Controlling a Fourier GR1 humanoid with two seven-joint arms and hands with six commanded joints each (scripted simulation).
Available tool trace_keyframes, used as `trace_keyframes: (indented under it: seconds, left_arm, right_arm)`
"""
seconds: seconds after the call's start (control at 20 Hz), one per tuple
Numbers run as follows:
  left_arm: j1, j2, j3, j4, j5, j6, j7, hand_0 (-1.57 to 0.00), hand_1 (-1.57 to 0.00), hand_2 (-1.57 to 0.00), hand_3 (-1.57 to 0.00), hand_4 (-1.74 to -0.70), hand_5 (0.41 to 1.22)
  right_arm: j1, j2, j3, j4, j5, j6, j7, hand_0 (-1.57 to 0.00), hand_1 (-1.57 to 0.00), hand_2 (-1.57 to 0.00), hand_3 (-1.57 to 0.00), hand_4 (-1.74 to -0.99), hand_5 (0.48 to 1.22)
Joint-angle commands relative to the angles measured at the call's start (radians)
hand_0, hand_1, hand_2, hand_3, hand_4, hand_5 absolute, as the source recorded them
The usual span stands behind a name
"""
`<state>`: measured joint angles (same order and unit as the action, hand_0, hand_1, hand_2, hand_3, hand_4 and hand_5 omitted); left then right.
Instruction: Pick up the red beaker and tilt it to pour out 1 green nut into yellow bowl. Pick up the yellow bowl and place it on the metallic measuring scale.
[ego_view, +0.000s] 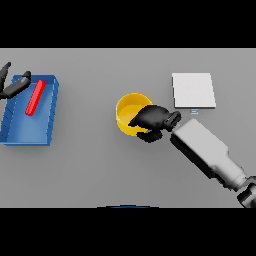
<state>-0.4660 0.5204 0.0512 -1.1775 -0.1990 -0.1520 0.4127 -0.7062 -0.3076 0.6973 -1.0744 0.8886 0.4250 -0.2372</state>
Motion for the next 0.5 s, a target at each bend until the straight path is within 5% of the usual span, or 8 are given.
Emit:
trace_keyframes:
  seconds: [0.0, 0.1, 0.25, 0.45]
  left_arm:
    - [-0.012, -0.002, 0.001, 0.018, -0.005, 0.004, 0.003, 0.0, 0.0, 0.0, 0.0, -0.79, 0.71]
    - [-0.016, 0.004, 0.003, 0.013, 0.0, -0.004, 0.001, 0.0, 0.0, 0.0, 0.0, -0.79, 0.707]
    - [-0.004, 0.011, -0.004, 0.0, -0.006, -0.01, 0.002, 0.0, 0.0, 0.0, 0.0, -0.78, 0.711]
    - [-0.008, 0.004, -0.002, -0.003, 0.003, -0.012, 0.008, 0.0, 0.0, 0.0, 0.0, -0.79, 0.707]
  right_arm:
    - [0.006, -0.008, -0.003, -0.009, -0.009, 0.001, -0.019, -0.86, -0.83, -0.79, -0.68, -1.492, 1.052]
    - [-0.003, -0.012, 0.002, -0.012, -0.011, 0.017, -0.031, -1.11, -1.09, -1.07, -0.88, -1.578, 1.113]
    - [-0.008, -0.022, -0.004, -0.009, -0.03, 0.042, -0.042, -1.34, -1.33, -1.25, -1.07, -1.658, 1.166]
    - [-0.008, -0.029, -0.009, -0.051, -0.041, 0.072, 0.014, -1.48, -1.47, -1.35, -1.19, -1.707, 1.198]
